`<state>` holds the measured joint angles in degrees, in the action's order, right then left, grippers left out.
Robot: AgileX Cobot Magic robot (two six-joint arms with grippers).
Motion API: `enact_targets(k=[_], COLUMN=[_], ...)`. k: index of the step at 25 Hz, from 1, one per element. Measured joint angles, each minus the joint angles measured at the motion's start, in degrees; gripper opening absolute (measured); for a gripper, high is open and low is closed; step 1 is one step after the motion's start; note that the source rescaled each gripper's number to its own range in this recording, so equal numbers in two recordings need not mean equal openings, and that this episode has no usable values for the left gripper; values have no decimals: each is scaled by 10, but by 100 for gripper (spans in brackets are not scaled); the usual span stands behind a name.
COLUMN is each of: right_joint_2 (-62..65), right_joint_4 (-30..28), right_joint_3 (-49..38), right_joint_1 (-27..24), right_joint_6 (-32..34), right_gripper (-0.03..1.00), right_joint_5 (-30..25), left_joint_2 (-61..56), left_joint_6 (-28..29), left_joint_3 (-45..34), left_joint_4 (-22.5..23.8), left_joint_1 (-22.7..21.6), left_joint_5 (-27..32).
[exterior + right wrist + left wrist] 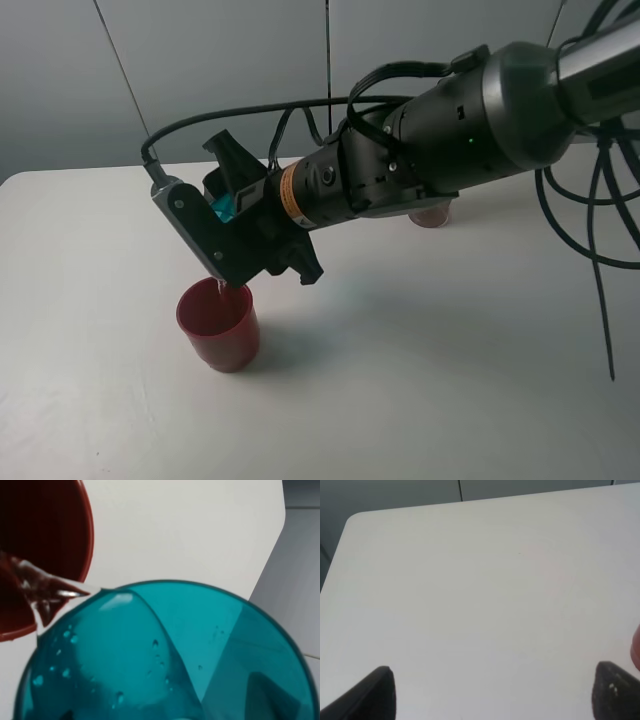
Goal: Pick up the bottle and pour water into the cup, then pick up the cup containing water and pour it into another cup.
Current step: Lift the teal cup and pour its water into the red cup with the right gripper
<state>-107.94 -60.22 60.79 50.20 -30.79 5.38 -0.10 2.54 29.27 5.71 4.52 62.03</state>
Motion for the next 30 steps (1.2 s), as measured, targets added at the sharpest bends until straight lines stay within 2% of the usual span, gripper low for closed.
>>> enact_targets(k=[18, 30], right_joint_2=[0, -1], right_joint_4=[0, 10], right_joint_3=[1, 12], right_joint_1=[0, 18], right_joint_6=[-24, -34], right_gripper=[8, 8], right_joint_5=[1, 1], left_joint_2=[0, 0], left_joint_6=[0, 0], left_joint_3=[0, 0], left_joint_4=[0, 0], left_joint_1=[0, 0], left_joint_5=[0, 0])
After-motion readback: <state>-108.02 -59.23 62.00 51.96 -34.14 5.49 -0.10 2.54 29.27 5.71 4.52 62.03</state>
